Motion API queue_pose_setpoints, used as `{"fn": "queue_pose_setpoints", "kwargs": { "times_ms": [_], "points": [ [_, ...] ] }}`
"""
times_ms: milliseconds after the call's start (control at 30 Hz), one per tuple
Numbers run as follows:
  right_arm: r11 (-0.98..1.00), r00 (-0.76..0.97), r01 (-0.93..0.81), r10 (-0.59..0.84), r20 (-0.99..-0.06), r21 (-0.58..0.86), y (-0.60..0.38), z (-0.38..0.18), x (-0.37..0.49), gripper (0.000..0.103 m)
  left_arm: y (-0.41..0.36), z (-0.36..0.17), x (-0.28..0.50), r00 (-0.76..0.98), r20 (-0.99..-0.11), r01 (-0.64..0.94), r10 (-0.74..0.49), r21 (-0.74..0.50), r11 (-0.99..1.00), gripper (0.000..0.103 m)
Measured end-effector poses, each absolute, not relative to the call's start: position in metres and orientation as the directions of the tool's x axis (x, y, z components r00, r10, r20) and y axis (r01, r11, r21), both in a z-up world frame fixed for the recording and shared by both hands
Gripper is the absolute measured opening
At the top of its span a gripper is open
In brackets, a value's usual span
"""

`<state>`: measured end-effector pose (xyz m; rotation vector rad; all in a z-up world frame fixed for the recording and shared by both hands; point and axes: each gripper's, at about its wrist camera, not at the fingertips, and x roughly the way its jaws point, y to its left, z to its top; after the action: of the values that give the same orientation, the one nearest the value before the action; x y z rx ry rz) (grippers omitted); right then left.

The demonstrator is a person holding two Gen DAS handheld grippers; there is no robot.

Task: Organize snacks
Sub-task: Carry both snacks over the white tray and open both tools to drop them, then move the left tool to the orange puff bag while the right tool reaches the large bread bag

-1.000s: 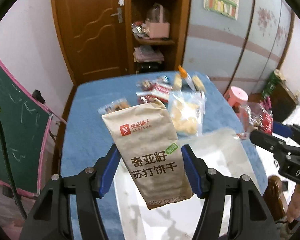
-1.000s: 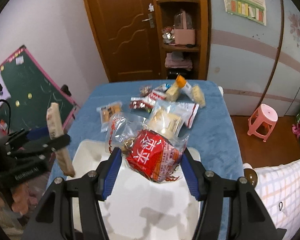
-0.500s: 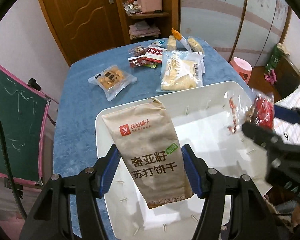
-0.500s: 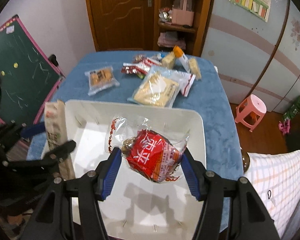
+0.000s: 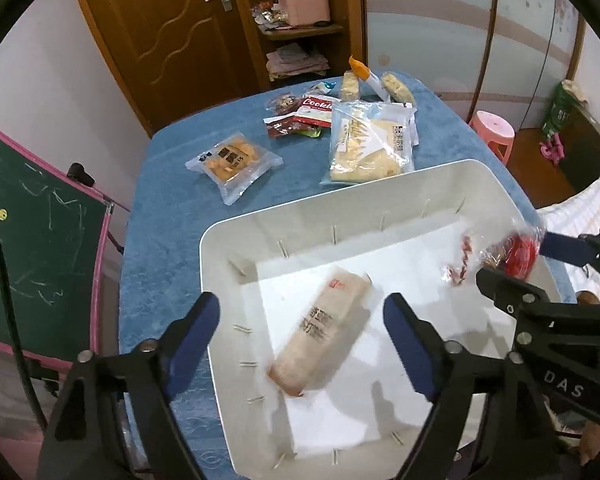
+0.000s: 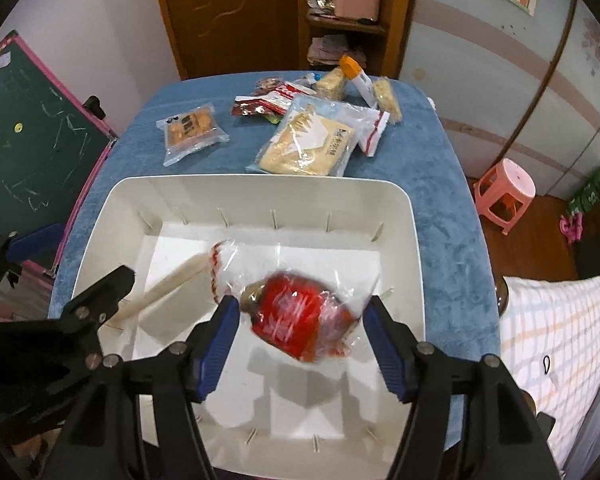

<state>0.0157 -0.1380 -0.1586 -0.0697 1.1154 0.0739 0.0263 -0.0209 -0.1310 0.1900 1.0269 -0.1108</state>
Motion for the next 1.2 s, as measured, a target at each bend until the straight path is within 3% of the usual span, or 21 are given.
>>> {"fn": "queue_pose_setpoints", "kwargs": {
  "times_ms": [1200],
  "points": [
    [0.994, 0.443, -0.098, 0.002, -0.897, -0.046, -0.135, -0.163, 0.020, 0.065, -0.012, -0.127, 0.034, 0.528, -0.849, 0.147, 0.036, 0.132, 0.980, 0.085]
  ]
}}
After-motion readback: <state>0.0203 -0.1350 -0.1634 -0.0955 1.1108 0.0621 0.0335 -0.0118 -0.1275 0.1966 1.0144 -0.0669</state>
